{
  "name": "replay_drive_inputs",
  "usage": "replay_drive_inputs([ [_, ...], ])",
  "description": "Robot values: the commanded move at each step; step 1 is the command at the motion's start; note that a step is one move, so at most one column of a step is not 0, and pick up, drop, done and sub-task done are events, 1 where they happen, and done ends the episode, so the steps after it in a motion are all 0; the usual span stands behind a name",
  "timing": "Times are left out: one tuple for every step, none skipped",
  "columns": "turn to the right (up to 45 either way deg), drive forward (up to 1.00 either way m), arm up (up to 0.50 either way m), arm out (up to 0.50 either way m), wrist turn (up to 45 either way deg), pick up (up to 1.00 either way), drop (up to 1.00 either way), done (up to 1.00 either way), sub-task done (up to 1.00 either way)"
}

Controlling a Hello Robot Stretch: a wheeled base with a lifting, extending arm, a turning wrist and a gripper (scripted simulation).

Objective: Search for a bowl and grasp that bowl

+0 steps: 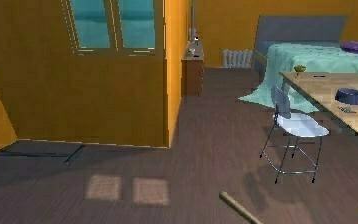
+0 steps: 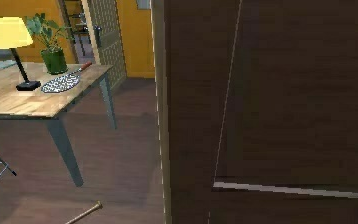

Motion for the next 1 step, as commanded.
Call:
replay_drive_inputs([
  [15.0, 0.0, 0.0, 0.0, 0.0, 0.0, 0.0, 0.0, 0.0],
])
